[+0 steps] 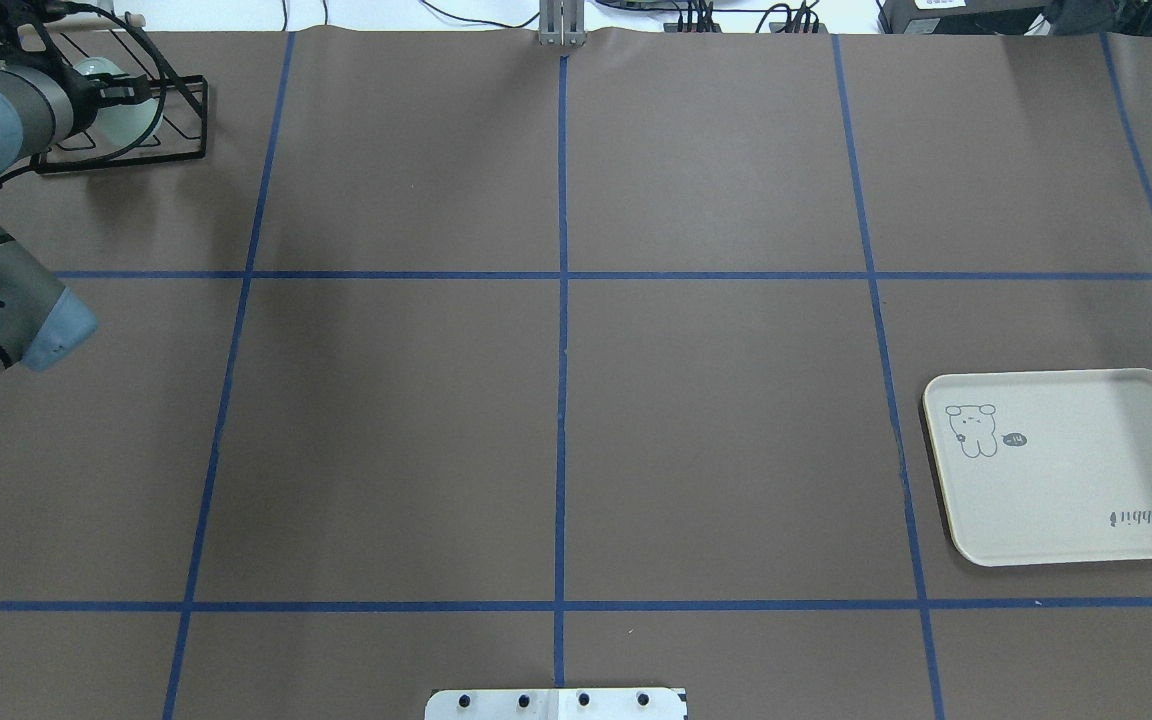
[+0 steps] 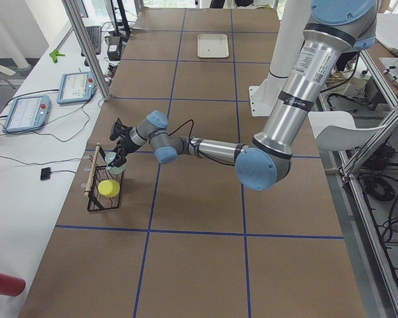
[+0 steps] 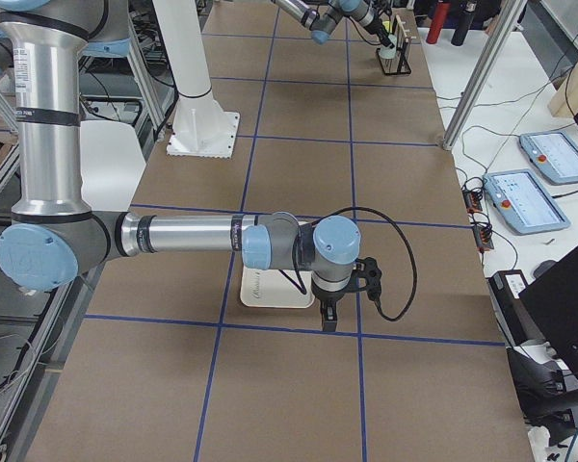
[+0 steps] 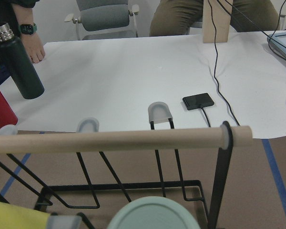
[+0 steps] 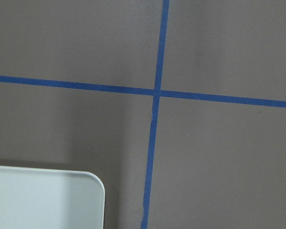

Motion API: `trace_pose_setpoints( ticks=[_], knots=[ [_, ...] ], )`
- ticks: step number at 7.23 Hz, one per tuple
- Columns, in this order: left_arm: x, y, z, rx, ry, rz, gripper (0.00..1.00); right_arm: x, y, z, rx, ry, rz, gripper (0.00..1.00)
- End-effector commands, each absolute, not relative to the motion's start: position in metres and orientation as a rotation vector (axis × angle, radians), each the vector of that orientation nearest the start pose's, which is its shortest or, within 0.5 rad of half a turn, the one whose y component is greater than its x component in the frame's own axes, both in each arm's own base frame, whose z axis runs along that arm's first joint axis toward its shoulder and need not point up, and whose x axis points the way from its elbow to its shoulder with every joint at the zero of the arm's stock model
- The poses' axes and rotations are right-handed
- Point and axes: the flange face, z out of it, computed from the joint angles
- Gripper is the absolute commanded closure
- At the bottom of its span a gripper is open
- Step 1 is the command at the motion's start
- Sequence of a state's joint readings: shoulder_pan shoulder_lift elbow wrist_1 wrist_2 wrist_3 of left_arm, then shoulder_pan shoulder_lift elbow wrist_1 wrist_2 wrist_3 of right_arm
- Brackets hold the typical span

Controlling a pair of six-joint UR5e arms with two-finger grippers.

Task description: Left arm grabs green cup and hands to right arm on tray

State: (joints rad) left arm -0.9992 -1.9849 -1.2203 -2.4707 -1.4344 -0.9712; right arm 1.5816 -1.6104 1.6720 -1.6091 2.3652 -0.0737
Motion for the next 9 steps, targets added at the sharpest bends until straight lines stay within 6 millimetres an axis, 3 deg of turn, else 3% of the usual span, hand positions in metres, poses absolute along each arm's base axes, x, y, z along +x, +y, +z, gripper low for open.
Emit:
trace_pose_setpoints(
  ticks=[1, 5, 6, 9],
  knots=[
    [0.243, -0.67, 0.485, 0.814, 0.608, -0.442, 0.65, 0.067, -0.475, 0.63, 0.057, -0.793, -0.069, 0.01],
    [0.208, -0.665, 0.465, 0.863, 0.627, -0.475, 0.83, 0.067, -0.475, 0.63, 0.057, -0.795, -0.069, 0.01],
    [0.192, -0.659, 0.462, 0.875, 0.626, -0.487, 0.86, 0.067, -0.474, 0.63, 0.055, -0.795, -0.069, 0.01],
    [0.124, -0.646, 0.431, 0.881, 0.681, -0.48, 0.88, 0.067, -0.473, 0.632, 0.054, -0.798, -0.068, 0.01]
  ],
)
